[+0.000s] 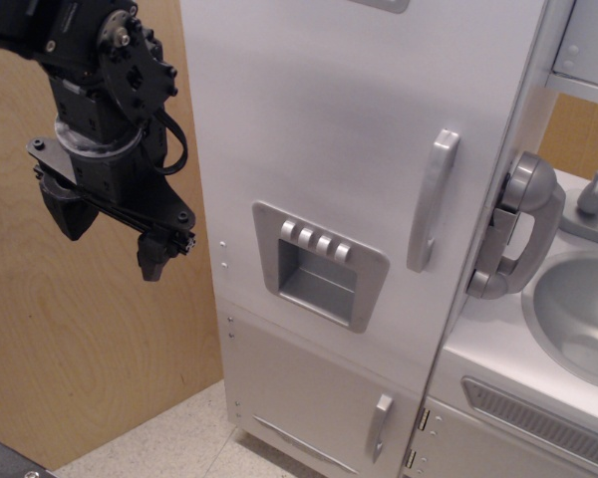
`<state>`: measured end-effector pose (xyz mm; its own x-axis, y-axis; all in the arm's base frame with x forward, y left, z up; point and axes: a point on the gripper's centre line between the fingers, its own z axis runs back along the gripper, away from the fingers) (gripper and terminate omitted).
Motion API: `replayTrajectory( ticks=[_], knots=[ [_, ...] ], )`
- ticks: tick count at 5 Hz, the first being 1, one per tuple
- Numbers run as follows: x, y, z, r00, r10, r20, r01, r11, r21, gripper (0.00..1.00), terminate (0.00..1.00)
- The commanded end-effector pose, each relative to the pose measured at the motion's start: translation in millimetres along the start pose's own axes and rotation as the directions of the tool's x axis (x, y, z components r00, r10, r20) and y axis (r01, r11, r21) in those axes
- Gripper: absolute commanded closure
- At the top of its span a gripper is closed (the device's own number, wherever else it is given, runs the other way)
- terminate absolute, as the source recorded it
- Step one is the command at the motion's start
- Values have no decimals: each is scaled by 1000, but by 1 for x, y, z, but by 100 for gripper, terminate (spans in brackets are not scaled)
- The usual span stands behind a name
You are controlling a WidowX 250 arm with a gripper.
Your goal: Open fridge
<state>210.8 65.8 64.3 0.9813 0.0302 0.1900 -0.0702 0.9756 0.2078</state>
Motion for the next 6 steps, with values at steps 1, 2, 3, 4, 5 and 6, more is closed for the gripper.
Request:
replayTrajectory(
  ticks=[1, 2, 3, 4, 5, 6],
  knots=[
    [0, 0, 0, 1000, 0, 0, 0, 1000, 0, 0, 0],
    [13, -33, 2, 999, -6, 37, 7, 999, -34, 0, 0],
    [37, -59, 17, 994, -18, 104, 28, 996, -90, 0, 0],
    [60, -76, 26, 991, -12, 135, 26, 995, -101, 0, 0],
    [83, -97, 29, 985, -14, 170, 32, 994, -107, 0, 0],
    [100, -111, 30, 987, 8, 164, 16, 990, -143, 0, 0]
  ],
)
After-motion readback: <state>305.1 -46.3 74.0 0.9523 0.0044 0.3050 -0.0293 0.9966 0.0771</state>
